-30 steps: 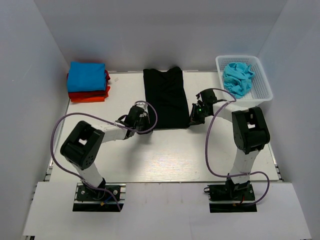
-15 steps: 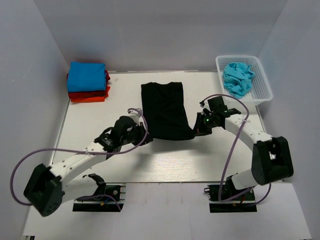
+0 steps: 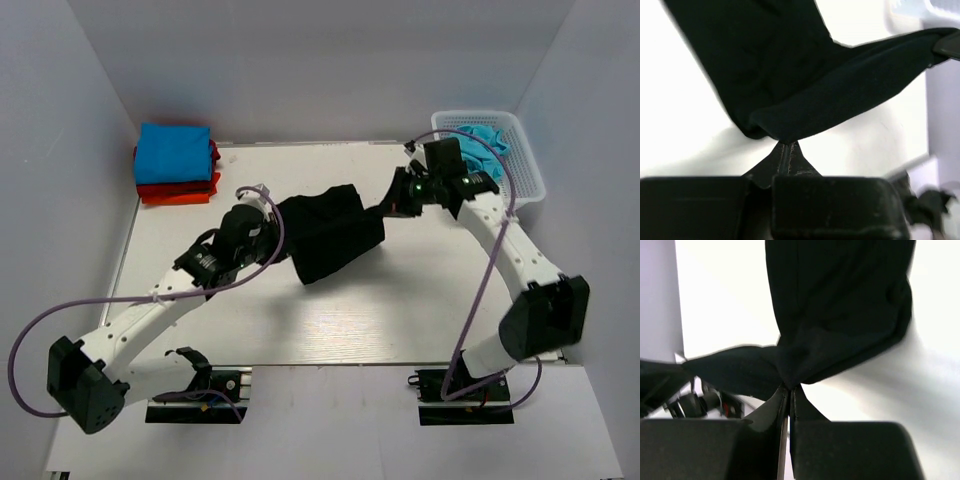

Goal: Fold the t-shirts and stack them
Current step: Fold the long partially folded tshirt into a neat square

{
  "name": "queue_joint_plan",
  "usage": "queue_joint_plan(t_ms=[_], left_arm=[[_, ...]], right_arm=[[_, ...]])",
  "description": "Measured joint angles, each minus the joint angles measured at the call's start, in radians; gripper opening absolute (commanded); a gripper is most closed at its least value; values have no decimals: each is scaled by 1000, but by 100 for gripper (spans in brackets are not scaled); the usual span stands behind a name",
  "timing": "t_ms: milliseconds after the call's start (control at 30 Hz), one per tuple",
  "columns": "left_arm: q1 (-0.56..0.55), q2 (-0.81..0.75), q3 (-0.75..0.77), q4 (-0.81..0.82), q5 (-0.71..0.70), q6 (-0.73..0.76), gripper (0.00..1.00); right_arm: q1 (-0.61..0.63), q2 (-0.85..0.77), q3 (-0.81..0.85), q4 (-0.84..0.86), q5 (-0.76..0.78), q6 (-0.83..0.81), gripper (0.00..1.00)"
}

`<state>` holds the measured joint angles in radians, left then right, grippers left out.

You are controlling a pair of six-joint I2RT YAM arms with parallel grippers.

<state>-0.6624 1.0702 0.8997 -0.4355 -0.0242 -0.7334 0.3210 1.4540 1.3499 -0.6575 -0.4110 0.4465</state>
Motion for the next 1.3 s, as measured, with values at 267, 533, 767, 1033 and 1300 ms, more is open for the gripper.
queue_joint_plan(t_ms=[267, 533, 767, 1033, 1300], left_arm=[[33, 188, 161, -9, -198, 15, 0], [134, 352, 206, 17, -245, 2, 0], [224, 514, 294, 68, -222, 3, 0], [307, 796, 537, 14, -208, 18, 100], [312, 859, 614, 26, -48, 65, 100]], right_arm=[[-8, 339, 342, -30, -16, 10, 0], [-6, 599, 637, -55, -66, -1, 0], [-8, 772, 706, 34, -102, -13, 0], [-18, 964, 824, 294, -194, 75, 90], [-35, 796, 596, 372, -146, 33, 90]])
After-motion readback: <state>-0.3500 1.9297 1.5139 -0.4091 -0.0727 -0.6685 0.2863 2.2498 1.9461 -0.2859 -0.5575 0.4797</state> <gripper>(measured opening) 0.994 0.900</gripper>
